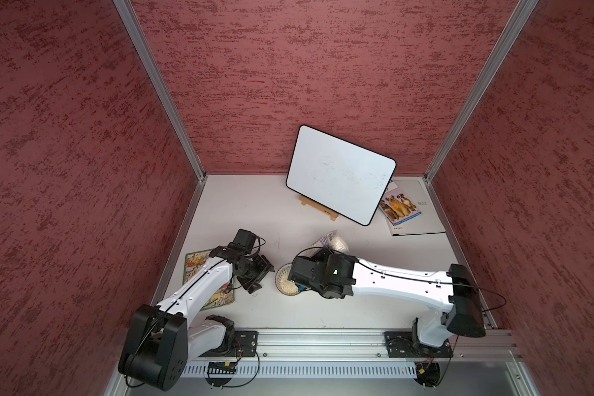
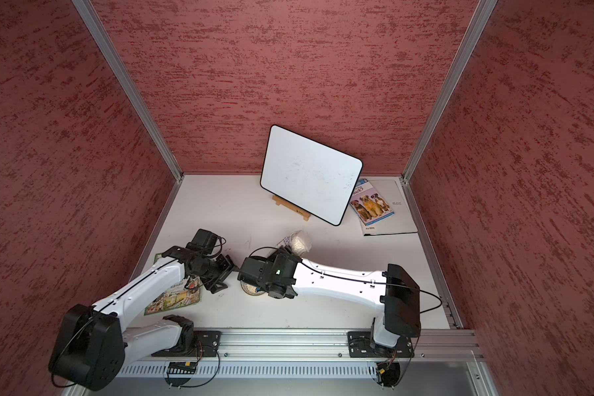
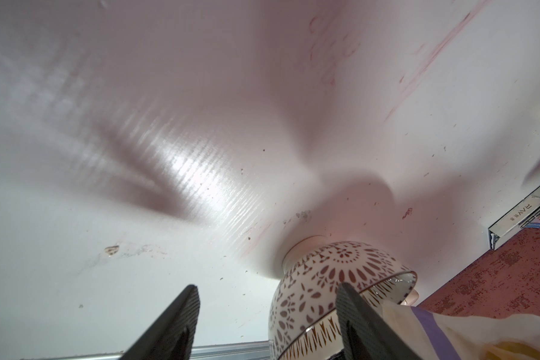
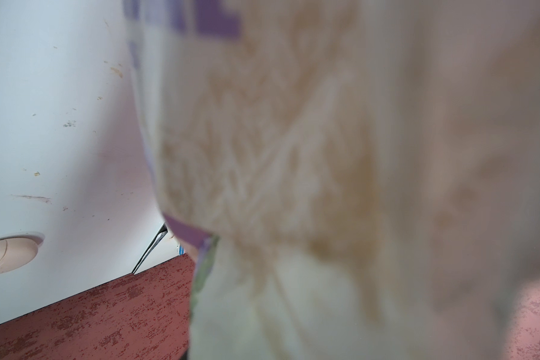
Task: Pour the oats into the breakfast bowl
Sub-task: Pour the oats into the bowl.
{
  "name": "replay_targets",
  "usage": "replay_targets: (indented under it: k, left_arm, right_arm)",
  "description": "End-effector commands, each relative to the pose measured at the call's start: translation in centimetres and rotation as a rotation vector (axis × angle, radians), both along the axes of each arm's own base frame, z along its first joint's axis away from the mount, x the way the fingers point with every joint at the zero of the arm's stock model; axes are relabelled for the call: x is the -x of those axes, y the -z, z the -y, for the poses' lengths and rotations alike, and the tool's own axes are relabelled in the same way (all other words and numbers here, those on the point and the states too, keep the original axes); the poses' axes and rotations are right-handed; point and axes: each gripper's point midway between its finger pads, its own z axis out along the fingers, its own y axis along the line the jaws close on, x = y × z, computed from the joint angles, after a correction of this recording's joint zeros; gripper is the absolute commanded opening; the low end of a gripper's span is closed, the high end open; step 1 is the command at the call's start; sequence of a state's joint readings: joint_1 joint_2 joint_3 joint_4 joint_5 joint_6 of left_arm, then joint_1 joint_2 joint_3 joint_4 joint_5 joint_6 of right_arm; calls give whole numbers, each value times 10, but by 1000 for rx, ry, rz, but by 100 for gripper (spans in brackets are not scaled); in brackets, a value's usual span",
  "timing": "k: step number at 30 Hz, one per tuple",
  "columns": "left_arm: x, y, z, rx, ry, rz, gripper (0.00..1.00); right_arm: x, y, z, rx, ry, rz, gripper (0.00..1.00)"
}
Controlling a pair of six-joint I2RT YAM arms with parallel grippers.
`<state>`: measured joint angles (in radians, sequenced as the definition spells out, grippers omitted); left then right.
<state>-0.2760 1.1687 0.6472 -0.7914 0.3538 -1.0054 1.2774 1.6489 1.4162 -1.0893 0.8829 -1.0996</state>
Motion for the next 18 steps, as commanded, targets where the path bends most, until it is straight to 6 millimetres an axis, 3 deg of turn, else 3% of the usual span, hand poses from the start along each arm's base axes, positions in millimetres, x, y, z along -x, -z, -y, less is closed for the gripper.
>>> replay_targets:
  k: [1,8,13,16,18]
  left_arm:
    - [-4,-4,-1,-12,-5,22,72]
    - [-4,-5,-1,-12,-3,23,72]
    - [-5,-3,0,-11,-1,20,72]
    - [-6,-4,0,-11,2,19,72]
    - [-6,-4,0,-11,1,19,72]
  right_arm:
    - [-7,-30,7,-58,38,119,0]
    - [-8,-31,0,-82,33,123,0]
    - [-5,-12,0,-30,32,84,0]
    - [-7,-29,-6,-92,20,110,0]
    - [-7,-27,-6,-82,23,106,0]
